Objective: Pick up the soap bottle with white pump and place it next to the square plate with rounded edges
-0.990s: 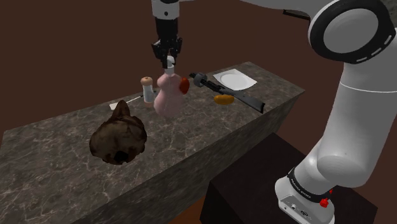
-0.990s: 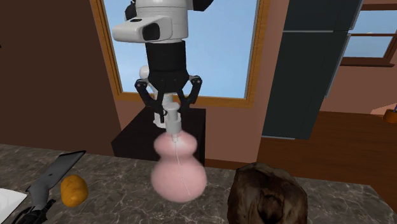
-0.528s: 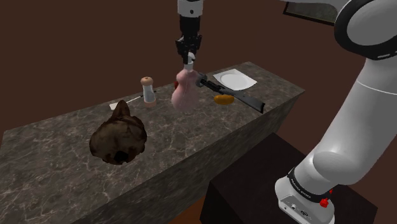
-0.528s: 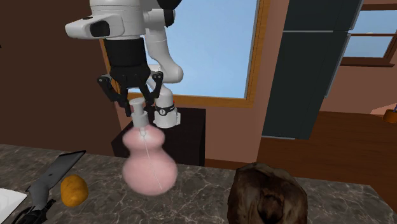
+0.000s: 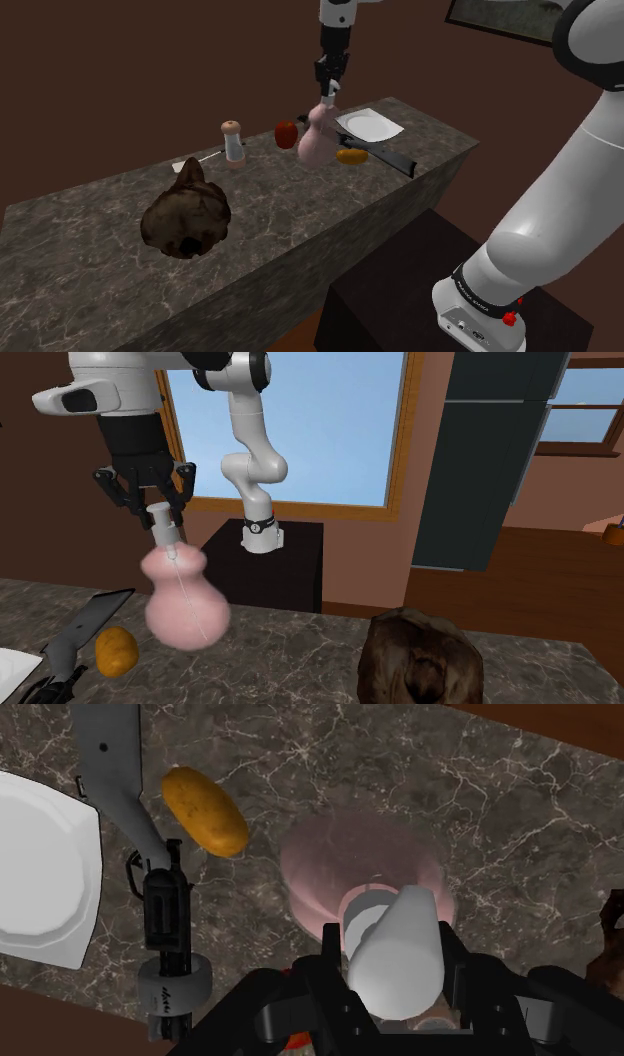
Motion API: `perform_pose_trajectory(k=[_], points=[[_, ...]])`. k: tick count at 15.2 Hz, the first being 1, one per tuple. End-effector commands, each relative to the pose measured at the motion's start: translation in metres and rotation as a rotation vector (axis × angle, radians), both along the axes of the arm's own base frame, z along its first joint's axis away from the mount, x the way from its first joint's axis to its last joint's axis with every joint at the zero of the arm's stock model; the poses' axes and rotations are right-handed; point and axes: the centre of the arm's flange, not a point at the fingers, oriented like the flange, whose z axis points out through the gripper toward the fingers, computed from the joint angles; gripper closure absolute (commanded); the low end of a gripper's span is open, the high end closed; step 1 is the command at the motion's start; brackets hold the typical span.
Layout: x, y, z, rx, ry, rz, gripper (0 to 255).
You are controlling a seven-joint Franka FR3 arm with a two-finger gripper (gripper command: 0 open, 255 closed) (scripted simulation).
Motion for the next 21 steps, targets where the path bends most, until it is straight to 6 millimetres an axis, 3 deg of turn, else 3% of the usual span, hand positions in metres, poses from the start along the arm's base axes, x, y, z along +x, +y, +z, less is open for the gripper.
perform_pose_trajectory(k=[1, 21], points=[[-0.009, -0.026, 0.001, 0.001, -0.001, 0.001, 255], [-0.056, -0.286, 0.001, 0.001, -0.001, 0.001, 255]])
